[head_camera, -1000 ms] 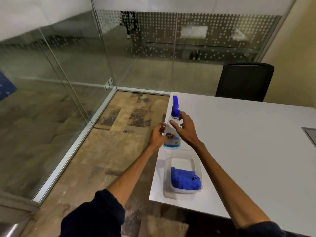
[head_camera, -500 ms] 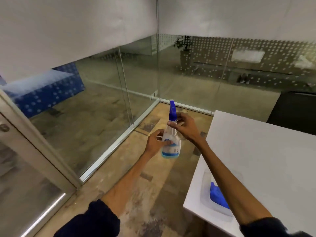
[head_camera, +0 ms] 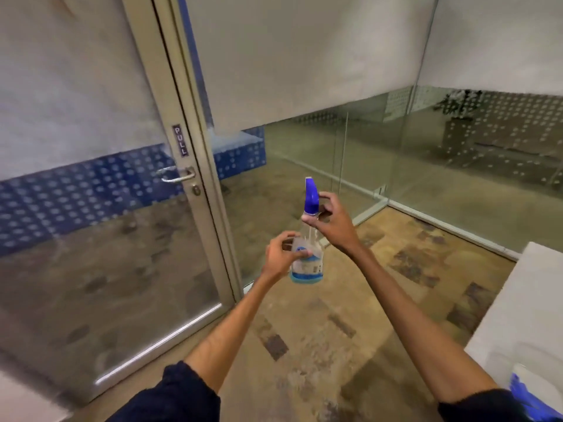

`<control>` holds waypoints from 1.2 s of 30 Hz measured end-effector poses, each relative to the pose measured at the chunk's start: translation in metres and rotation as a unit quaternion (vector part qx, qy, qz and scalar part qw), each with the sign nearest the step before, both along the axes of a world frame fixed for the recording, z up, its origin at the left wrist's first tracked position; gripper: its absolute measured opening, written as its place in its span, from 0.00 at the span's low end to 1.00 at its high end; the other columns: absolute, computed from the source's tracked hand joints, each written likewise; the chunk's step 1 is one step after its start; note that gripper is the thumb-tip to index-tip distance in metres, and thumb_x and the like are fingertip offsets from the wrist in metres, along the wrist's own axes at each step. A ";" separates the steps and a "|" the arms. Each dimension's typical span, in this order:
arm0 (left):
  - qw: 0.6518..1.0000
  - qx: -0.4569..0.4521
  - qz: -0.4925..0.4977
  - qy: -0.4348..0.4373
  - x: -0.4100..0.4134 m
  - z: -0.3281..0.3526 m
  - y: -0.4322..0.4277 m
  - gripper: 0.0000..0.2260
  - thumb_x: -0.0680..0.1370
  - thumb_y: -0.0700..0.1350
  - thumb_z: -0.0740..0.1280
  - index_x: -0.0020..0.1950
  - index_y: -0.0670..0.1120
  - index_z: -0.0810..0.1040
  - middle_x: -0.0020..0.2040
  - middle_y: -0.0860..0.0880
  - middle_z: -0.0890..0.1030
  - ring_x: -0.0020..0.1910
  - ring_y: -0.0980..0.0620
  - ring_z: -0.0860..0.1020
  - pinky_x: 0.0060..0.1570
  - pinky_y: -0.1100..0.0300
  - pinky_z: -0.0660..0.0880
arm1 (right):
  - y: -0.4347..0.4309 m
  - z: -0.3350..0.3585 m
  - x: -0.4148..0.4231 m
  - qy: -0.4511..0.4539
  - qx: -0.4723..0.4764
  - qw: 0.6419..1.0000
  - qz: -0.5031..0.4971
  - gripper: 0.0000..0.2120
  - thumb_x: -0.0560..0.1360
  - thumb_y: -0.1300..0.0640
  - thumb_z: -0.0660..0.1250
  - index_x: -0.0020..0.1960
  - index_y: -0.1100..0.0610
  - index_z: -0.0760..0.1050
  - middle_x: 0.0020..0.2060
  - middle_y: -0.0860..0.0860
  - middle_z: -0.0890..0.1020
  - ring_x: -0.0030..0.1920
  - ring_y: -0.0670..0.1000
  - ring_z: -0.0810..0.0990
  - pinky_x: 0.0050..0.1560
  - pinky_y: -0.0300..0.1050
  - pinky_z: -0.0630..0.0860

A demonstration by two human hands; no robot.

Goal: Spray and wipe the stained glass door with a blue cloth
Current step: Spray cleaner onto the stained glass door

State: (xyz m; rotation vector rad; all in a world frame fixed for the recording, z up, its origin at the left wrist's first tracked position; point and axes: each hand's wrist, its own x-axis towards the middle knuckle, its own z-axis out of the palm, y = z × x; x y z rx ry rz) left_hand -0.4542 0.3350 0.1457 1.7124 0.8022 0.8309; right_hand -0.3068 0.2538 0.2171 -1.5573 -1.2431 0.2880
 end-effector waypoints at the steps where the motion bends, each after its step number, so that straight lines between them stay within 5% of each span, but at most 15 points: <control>1: 1.000 0.006 0.015 -0.007 -0.021 0.004 0.006 0.22 0.63 0.42 0.82 0.54 0.45 0.80 0.49 0.46 0.85 0.46 0.51 0.83 0.49 0.57 0.81 | 0.012 0.004 -0.019 0.001 0.004 1.000 0.013 0.32 0.68 0.45 0.78 0.67 0.50 0.68 0.54 0.50 0.83 0.49 0.49 0.83 0.52 0.48 0.80; 6: 0.997 0.033 0.064 -0.011 -0.125 0.022 0.040 0.22 0.64 0.43 0.81 0.55 0.44 0.81 0.50 0.44 0.85 0.49 0.46 0.84 0.51 0.53 0.81 | 0.063 0.025 -0.114 -0.024 0.021 0.998 0.056 0.31 0.71 0.50 0.77 0.68 0.54 0.69 0.60 0.49 0.77 0.50 0.48 0.79 0.47 0.39 0.76; 8: 0.995 0.043 0.089 -0.013 -0.165 0.027 0.052 0.24 0.62 0.48 0.82 0.55 0.45 0.82 0.49 0.45 0.85 0.48 0.48 0.84 0.51 0.54 0.81 | 0.083 0.031 -0.147 -0.035 0.035 0.996 0.073 0.31 0.69 0.48 0.78 0.68 0.54 0.70 0.61 0.50 0.76 0.50 0.51 0.79 0.49 0.42 0.79; 13: 0.986 0.063 0.156 0.000 -0.254 0.037 0.075 0.21 0.63 0.47 0.82 0.53 0.46 0.83 0.46 0.50 0.85 0.44 0.57 0.82 0.49 0.59 0.80 | 0.131 0.057 -0.233 -0.027 0.029 0.985 0.166 0.31 0.71 0.50 0.77 0.69 0.55 0.70 0.59 0.49 0.77 0.48 0.44 0.78 0.45 0.26 0.70; 19: 0.967 0.086 0.238 0.002 -0.343 0.042 0.108 0.22 0.63 0.50 0.81 0.54 0.47 0.83 0.48 0.51 0.85 0.47 0.55 0.83 0.51 0.56 0.81 | 0.196 0.078 -0.334 -0.009 0.008 0.966 0.258 0.19 0.72 0.51 0.76 0.59 0.55 0.75 0.48 0.53 0.82 0.45 0.49 0.78 0.47 0.38 0.73; 22: 0.959 0.091 0.268 0.000 -0.381 0.049 0.132 0.19 0.65 0.44 0.81 0.54 0.46 0.83 0.46 0.52 0.85 0.44 0.60 0.82 0.49 0.59 0.80 | 0.230 0.085 -0.377 -0.014 0.008 0.958 0.286 0.19 0.72 0.50 0.76 0.57 0.57 0.76 0.49 0.55 0.83 0.46 0.51 0.80 0.52 0.45 0.77; 26: 0.947 0.114 0.300 -0.003 -0.425 0.065 0.172 0.18 0.66 0.46 0.79 0.54 0.48 0.83 0.45 0.52 0.85 0.45 0.57 0.83 0.49 0.58 0.80 | 0.280 0.096 -0.429 0.014 0.014 0.947 0.321 0.18 0.73 0.49 0.75 0.58 0.56 0.77 0.50 0.52 0.84 0.51 0.52 0.82 0.54 0.42 0.77; 31: 0.929 0.150 0.337 -0.013 -0.473 0.097 0.228 0.24 0.61 0.55 0.78 0.53 0.45 0.83 0.44 0.50 0.86 0.44 0.55 0.83 0.49 0.54 0.81 | 0.345 0.121 -0.497 0.055 0.093 0.951 0.289 0.09 0.75 0.52 0.73 0.45 0.57 0.80 0.37 0.50 0.83 0.36 0.40 0.78 0.41 0.28 0.72; 36: 0.922 0.183 0.342 -0.015 -0.515 0.138 0.281 0.24 0.63 0.56 0.78 0.54 0.46 0.83 0.46 0.50 0.85 0.46 0.53 0.83 0.48 0.56 0.81 | 0.402 0.163 -0.553 0.085 0.132 0.954 0.257 0.16 0.76 0.56 0.70 0.32 0.55 0.70 0.26 0.47 0.71 0.26 0.43 0.68 0.30 0.31 0.66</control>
